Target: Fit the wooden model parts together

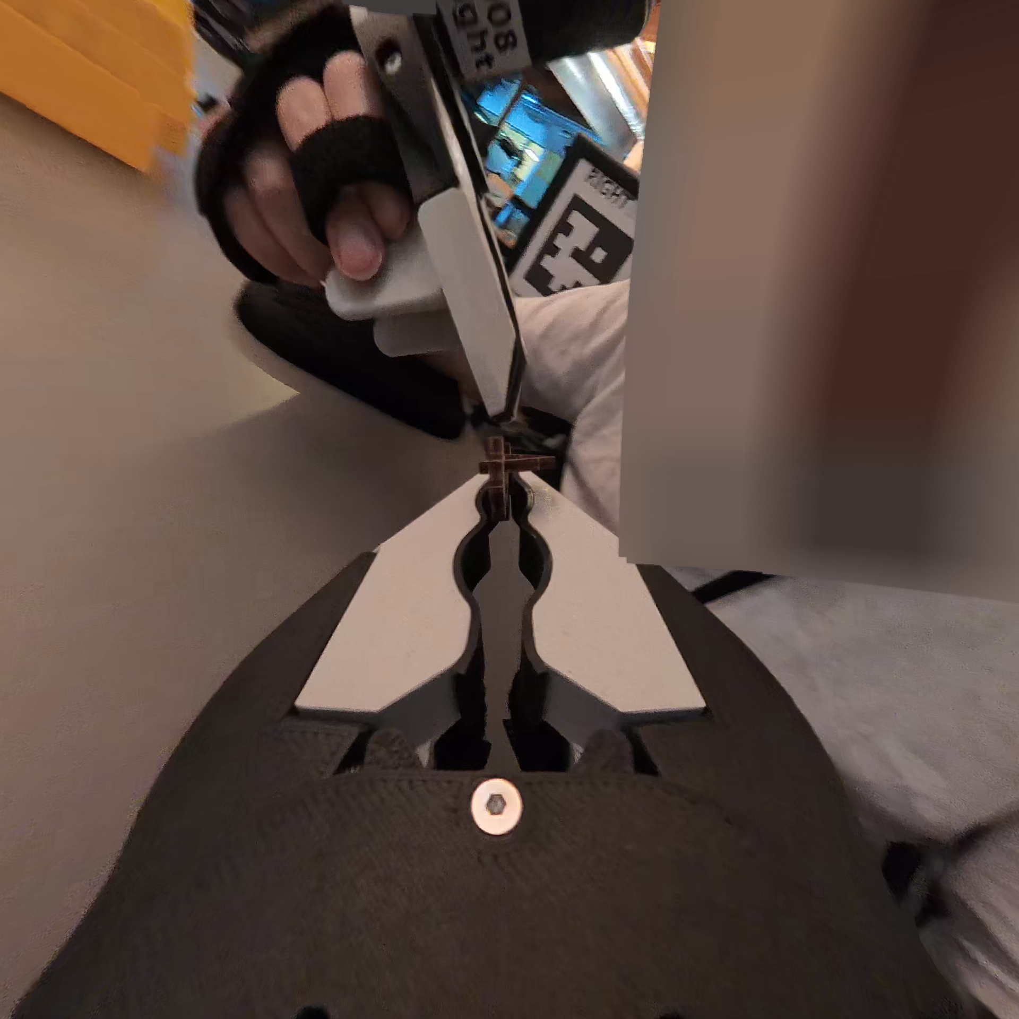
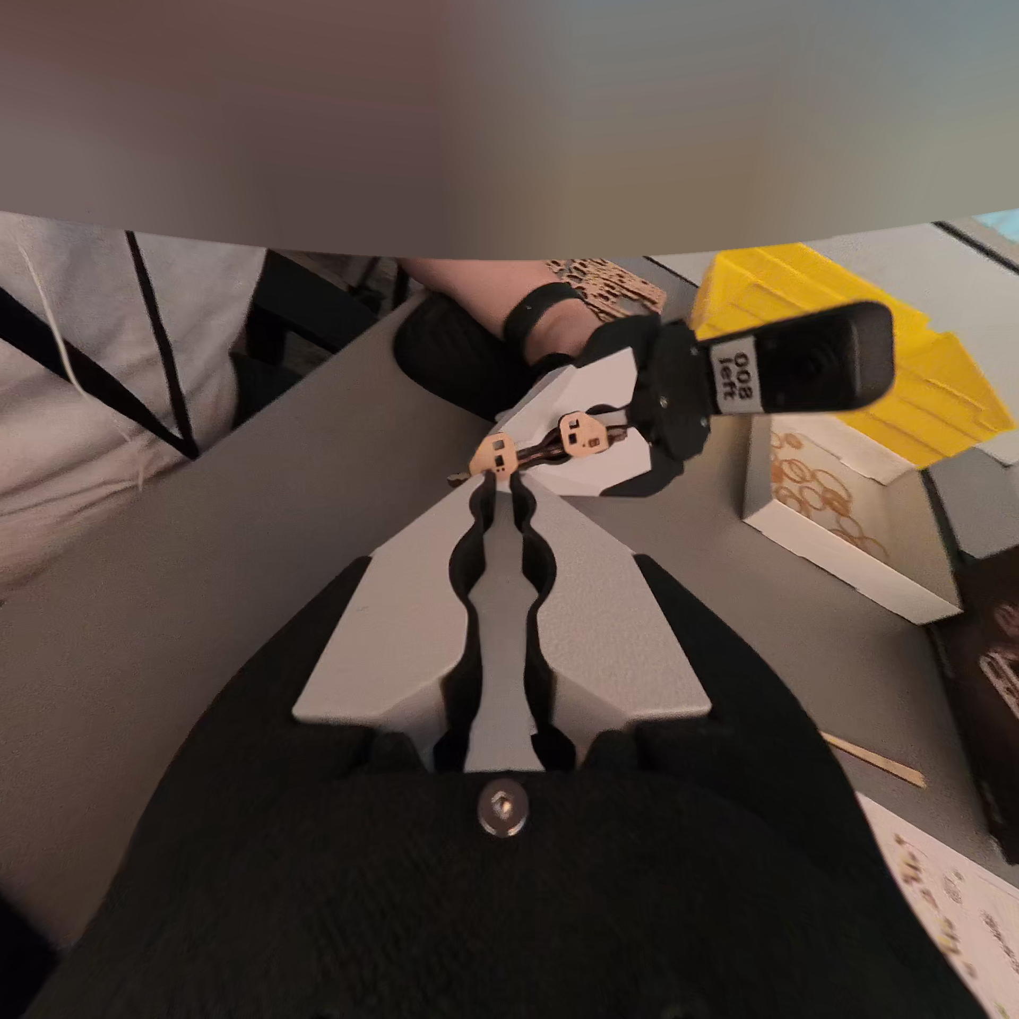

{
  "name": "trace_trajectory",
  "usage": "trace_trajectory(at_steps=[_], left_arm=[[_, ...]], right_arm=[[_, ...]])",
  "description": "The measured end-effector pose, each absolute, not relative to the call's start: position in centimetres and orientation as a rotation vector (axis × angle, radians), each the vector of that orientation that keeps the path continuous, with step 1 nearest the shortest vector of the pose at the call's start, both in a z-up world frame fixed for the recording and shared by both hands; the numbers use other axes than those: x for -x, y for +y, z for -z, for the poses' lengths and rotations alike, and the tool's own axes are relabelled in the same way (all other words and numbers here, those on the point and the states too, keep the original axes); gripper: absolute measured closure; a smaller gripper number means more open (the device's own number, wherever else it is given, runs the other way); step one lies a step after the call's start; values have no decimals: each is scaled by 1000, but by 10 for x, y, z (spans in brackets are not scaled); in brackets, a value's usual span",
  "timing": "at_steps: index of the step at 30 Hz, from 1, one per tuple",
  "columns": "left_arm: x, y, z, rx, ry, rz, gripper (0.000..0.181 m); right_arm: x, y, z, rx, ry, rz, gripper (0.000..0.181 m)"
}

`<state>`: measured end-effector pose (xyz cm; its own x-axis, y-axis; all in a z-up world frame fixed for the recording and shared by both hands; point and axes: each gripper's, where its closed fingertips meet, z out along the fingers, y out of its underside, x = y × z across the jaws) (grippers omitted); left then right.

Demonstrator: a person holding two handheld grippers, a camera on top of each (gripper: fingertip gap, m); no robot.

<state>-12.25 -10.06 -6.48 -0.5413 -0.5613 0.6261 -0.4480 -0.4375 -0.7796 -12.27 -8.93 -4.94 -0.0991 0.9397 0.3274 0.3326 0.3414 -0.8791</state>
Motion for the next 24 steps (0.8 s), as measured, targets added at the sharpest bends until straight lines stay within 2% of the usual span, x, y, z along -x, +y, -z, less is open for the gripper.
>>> trace_trajectory(at_steps=[8,24], left_arm=[[126,-111,68,1550,1681,2313,181],[128,-111,62,1465,1677,2312,181]], right_arm=[[134,-105,59,1195,-1719,-926,175],[132,-97,60,1267,-1624,-1016,174]])
